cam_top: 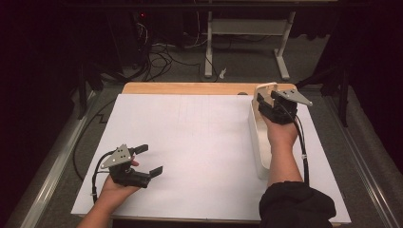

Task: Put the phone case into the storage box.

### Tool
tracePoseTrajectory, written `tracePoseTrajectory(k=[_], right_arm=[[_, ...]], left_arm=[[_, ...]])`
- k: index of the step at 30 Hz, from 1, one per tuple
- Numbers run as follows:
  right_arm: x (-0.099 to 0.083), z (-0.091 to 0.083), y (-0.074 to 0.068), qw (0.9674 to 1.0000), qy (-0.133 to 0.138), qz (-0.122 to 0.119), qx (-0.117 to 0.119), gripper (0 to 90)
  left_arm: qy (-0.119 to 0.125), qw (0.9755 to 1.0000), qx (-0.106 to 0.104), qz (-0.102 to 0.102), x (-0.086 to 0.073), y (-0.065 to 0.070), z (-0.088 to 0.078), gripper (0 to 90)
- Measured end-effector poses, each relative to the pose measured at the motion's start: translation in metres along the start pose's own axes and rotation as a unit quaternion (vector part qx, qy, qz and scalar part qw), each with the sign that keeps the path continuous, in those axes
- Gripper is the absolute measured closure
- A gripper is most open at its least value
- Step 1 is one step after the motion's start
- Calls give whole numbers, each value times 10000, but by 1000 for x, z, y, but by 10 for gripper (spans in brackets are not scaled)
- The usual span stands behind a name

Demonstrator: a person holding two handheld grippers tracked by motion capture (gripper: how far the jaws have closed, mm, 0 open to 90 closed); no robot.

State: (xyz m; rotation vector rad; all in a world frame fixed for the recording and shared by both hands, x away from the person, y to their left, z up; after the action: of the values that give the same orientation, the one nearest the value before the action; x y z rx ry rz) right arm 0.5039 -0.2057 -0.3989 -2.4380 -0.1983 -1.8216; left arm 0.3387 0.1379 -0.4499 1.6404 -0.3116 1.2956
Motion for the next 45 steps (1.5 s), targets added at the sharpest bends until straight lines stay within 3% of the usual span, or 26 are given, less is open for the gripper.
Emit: tracePoseTrajectory(k=[7, 8, 15, 24, 45], right_arm=[[-4, 4, -12, 9994, -101, -299, 140, 887], [-4, 6, -14, 9993, -105, -332, 144, 900], [-9, 22, -24, 9979, -306, -503, 265, 900], [-12, 38, -26, 9966, -490, -636, 163, 900], [-7, 51, -20, 9967, -493, -646, -82, 900]], left_arm=[[-8, 10000, 4, 5, 0, 0, 0, 24], [-9, 10000, 3, 6, 0, 0, 0, 24], [13, 10000, 10, -2, 1, -1, 0, 24], [34, 10000, 6, -8, 3, -1, -2, 24], [45, 10000, -4, -6, 3, -1, -3, 24]])
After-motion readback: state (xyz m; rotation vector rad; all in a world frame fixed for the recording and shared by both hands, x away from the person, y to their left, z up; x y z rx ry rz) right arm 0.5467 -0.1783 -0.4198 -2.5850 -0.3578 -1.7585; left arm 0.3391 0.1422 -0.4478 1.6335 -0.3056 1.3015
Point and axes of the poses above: each handheld gripper's, and its own axes: z roughly forward along the jaws, x roughly out of its top, y roughly to its right, the point moved 8 cm from there along z, roughly forward along the jaws, and after that the axes turned 6 degrees about -x, right-handed, at the moved point
